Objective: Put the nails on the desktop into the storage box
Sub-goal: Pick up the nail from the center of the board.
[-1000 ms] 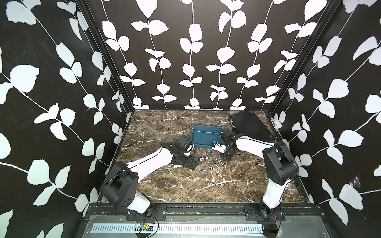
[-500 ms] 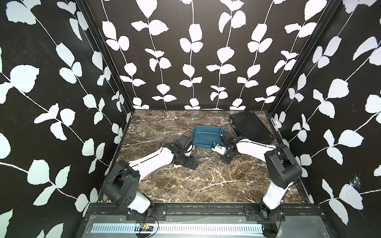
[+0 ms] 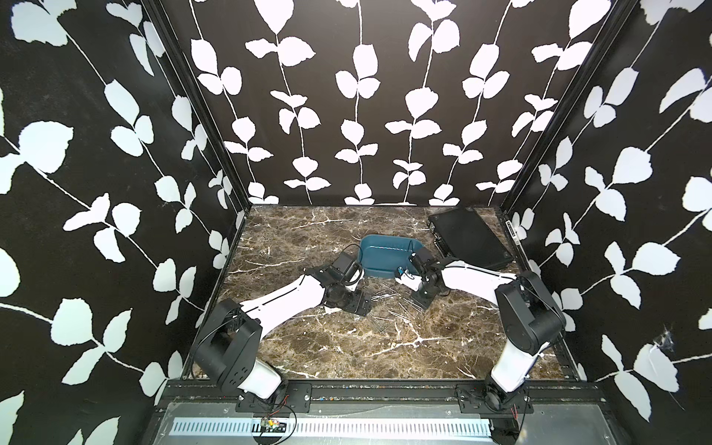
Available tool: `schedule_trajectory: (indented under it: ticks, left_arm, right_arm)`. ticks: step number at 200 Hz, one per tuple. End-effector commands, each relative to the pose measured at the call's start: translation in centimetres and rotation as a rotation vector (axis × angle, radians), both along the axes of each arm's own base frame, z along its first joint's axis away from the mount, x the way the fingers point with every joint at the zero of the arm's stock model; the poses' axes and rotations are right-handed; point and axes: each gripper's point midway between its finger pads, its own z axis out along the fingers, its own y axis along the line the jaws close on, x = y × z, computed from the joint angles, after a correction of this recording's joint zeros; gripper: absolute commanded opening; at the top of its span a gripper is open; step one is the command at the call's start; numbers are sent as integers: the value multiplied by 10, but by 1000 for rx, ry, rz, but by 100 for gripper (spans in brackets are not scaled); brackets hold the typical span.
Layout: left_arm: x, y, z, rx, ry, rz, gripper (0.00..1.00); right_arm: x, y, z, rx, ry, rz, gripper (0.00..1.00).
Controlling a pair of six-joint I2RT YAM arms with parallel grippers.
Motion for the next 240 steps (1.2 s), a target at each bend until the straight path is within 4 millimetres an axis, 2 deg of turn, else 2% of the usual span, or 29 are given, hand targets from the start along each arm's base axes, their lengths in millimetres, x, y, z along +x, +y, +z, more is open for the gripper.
schedule_trajectory:
  ticks: [1,33,59,68,74,106,131,149,165,203,240]
  left_arm:
    - [3,-4,9,-24,-18,3,97]
    - [8,-6,18,-49,-46,26,97]
    - [15,-15,34,-111,-81,39,97]
    - [18,-19,41,-139,-88,45,97]
    - [22,-20,45,-159,-92,56,97]
    - [44,-25,76,-341,-105,146,96]
    - [62,-29,111,-541,-144,212,93]
    - [68,-37,136,-641,-169,198,91]
    - [68,-47,149,-697,-156,161,88]
    - [67,-64,159,-763,-100,91,80]
    - [72,-69,160,-753,-98,69,76]
  right_arm:
    - [-34,-19,-8,-73,119,-32,0]
    - [-29,-5,16,22,83,-80,0]
    - [-27,13,42,155,62,-133,0]
    - [-27,17,45,187,68,-158,0]
    - [-25,21,58,232,44,-174,0]
    - [-18,43,89,448,52,-290,0]
    - [1,65,113,731,77,-466,0]
    - [16,77,130,899,104,-564,0]
    - [24,88,145,999,142,-602,0]
    - [37,100,172,1108,154,-608,0]
    - [40,108,182,1136,189,-586,0]
